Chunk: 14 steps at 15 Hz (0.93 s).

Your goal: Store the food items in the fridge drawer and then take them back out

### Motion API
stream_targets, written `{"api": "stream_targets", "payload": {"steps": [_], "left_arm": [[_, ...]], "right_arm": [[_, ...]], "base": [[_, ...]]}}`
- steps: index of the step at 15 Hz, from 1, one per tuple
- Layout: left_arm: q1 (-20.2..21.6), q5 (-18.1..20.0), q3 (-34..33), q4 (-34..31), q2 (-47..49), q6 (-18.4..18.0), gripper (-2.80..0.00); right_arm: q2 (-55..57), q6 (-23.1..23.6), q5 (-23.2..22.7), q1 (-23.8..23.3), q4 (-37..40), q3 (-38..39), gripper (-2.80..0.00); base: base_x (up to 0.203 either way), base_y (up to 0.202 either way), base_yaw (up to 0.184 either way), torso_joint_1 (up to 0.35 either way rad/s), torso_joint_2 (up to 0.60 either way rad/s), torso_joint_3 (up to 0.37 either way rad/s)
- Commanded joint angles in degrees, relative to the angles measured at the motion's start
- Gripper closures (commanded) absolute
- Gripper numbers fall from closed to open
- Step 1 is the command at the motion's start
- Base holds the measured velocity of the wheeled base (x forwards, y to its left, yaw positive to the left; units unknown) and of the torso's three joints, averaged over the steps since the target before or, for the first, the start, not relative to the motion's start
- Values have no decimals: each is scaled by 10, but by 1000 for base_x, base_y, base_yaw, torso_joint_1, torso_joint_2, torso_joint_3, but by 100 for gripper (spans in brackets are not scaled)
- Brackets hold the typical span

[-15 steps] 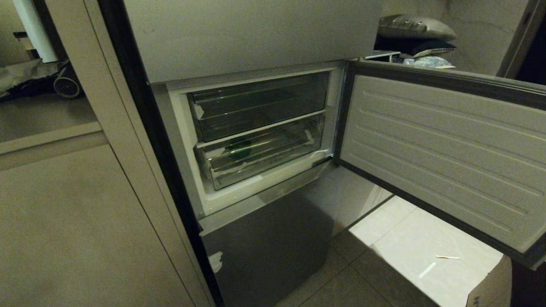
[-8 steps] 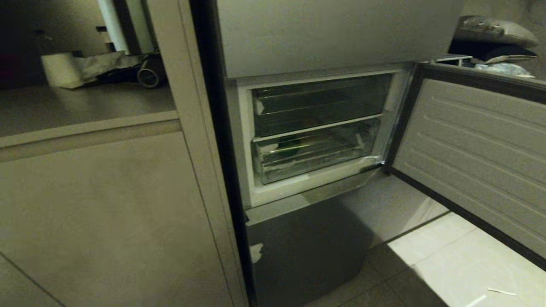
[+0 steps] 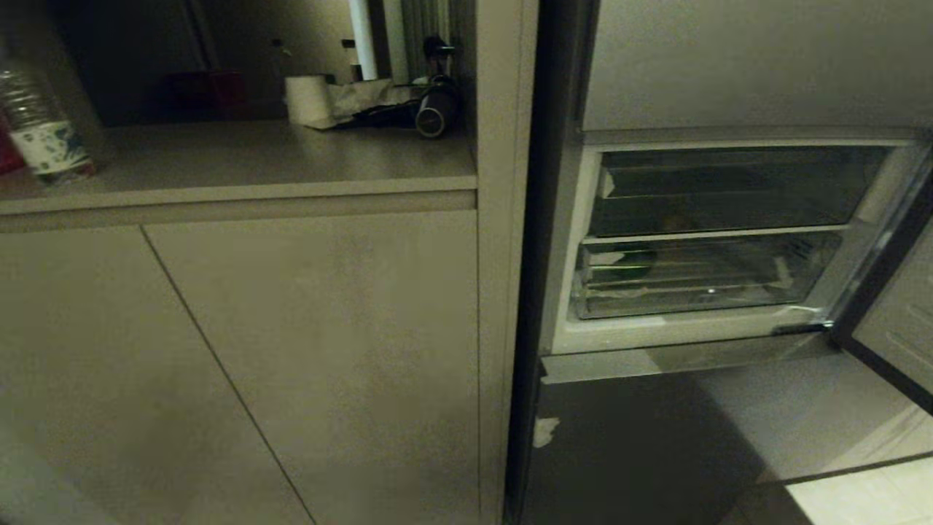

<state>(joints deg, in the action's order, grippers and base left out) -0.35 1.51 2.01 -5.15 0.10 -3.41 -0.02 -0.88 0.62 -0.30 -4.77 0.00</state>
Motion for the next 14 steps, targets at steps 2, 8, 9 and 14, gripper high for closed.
{"api": "stream_targets", "payload": {"steps": [2, 8, 9, 14], "left_arm": [[0, 0, 0, 0, 1, 0, 0], [0, 0, 0, 0, 1, 0, 0], [0, 0, 0, 0, 1, 0, 0], [0, 0, 0, 0, 1, 0, 0]], "right_arm": [[-1, 0, 0, 0, -1, 18, 0], [2, 31, -5, 0, 2, 5, 0], [17, 33, -6, 0, 6, -19, 0], [307, 11, -81, 2, 4, -145, 0]], "base": [[5, -7, 165, 3, 5, 1], [0, -1, 33, 0, 1, 0], [0, 0, 0, 0, 0, 0], [0, 0, 0, 0, 0, 0]]}}
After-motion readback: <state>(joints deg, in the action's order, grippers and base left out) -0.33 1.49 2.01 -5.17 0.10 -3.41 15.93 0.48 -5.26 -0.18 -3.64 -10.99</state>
